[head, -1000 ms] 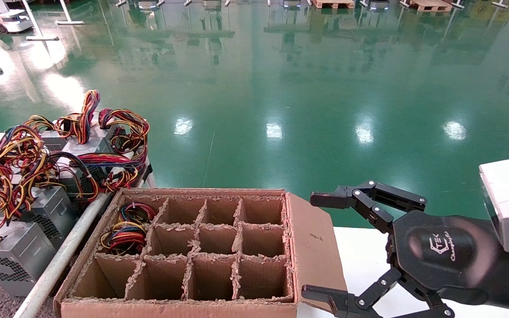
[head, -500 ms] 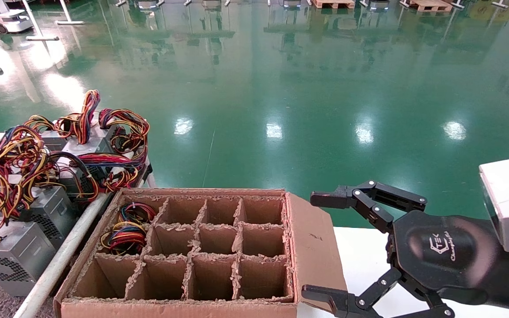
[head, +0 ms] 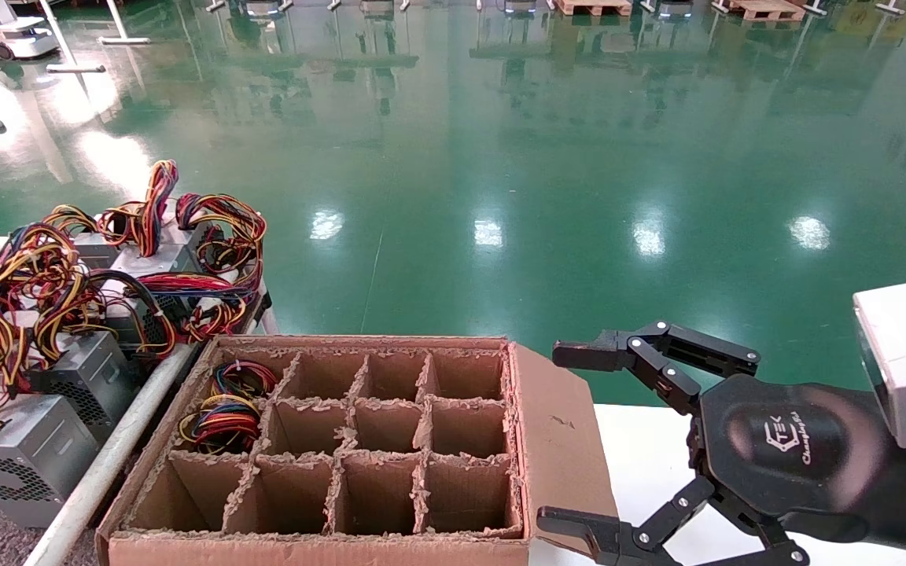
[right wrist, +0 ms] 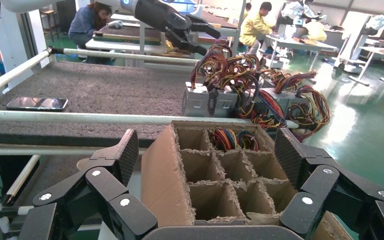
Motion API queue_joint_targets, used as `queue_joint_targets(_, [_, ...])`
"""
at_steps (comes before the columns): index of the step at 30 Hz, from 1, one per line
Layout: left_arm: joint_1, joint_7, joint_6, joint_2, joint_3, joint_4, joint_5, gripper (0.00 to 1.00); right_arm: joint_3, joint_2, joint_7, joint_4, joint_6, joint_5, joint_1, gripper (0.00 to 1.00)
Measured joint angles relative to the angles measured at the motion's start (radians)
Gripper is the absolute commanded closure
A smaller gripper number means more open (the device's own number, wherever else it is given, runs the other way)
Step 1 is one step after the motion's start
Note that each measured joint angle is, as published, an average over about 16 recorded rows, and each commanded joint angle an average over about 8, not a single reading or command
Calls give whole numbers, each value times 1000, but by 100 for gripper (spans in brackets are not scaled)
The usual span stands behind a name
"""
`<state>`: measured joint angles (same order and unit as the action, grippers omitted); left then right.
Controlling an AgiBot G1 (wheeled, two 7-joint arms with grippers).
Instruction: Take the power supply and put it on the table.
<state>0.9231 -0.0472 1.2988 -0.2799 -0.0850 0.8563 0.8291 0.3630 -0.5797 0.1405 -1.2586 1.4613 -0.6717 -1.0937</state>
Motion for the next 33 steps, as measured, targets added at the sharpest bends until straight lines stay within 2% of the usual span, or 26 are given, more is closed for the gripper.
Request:
queue_joint_targets(6, [62, -7, 10, -34, 3, -9, -13, 0, 0, 0, 0, 0, 0, 0, 0, 0])
queue_joint_targets(22, [310, 21, -1, -198, -4, -126, -78, 0, 0, 0, 0, 0, 0, 0, 0, 0])
queue_joint_targets(33, [325, 54, 15, -232, -41, -61, -74, 0, 0, 0, 0, 0, -1, 1, 0, 0])
